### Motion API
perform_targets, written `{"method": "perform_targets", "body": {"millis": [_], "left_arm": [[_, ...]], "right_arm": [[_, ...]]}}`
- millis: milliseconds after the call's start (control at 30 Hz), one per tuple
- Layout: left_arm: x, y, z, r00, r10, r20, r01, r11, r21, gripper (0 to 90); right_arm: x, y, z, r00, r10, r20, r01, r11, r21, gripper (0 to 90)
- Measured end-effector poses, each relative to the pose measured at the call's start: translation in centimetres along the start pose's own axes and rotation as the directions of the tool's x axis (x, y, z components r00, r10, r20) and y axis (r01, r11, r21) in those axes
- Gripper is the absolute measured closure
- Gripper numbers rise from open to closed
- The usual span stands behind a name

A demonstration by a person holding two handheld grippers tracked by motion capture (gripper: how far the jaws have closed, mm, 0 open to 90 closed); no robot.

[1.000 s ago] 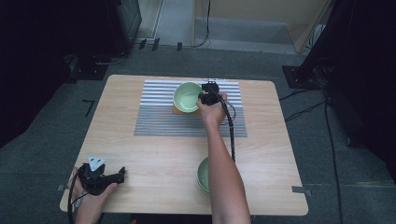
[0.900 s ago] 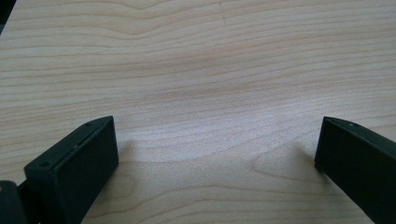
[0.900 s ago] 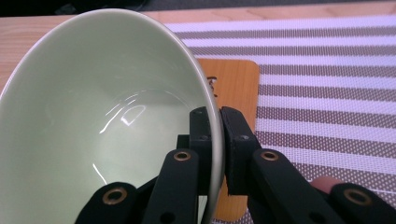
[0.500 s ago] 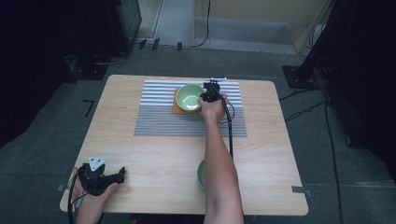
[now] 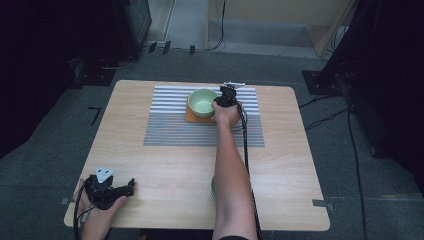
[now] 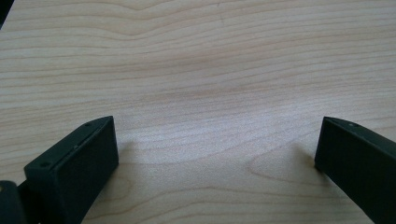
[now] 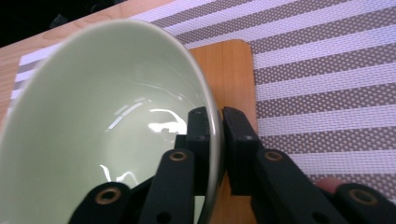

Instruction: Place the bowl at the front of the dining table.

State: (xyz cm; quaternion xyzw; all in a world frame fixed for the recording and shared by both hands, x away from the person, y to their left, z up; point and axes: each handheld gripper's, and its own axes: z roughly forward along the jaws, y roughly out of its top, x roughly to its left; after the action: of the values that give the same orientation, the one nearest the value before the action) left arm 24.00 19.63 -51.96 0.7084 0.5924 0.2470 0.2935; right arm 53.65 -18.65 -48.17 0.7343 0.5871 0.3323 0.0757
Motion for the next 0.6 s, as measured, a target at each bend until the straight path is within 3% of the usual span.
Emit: {"method": "perform_targets", "body": {"millis": [167,267,333,400,467,500,600], "left_arm": [[0.0,0.0,0.0,1.0000,0.000,0.000,0.000,1.0000,0.000,0.0],[0.0,0.0,0.0,1.0000,-0.001,0.000,0.001,1.0000,-0.001,0.0],[0.0,0.0,0.0,1.0000,-0.001,0.000,0.001,1.0000,-0.001,0.0],[0.0,0.0,0.0,1.0000,-0.002,-0.001,0.002,1.0000,-0.001,0.0],[0.0,0.0,0.0,1.0000,-0.004,-0.003,0.004,1.0000,-0.001,0.0],[0.0,0.0,0.0,1.0000,-0.004,-0.004,0.004,1.0000,-0.001,0.0],[0.0,0.0,0.0,1.0000,-0.004,-0.004,0.004,1.0000,-0.001,0.0]], "right_arm": [[-0.2,-0.1,0.0,0.9999,-0.004,-0.013,0.004,1.000,0.001,79.3],[-0.3,0.0,-0.5,0.9991,-0.015,-0.040,0.014,1.000,-0.024,64.1],[-0.3,0.0,-0.7,0.9986,-0.029,-0.044,0.028,0.999,-0.030,60.6],[-0.2,-0.1,-1.1,0.9965,-0.075,-0.038,0.074,0.997,-0.039,56.9],[0.0,-0.2,-1.4,0.9897,-0.135,-0.047,0.133,0.990,-0.046,48.3],[0.0,-0.3,-1.9,0.9822,-0.176,-0.067,0.172,0.984,-0.054,40.2],[0.1,-0.4,-2.5,0.9768,-0.206,-0.060,0.202,0.977,-0.067,37.1]]}}
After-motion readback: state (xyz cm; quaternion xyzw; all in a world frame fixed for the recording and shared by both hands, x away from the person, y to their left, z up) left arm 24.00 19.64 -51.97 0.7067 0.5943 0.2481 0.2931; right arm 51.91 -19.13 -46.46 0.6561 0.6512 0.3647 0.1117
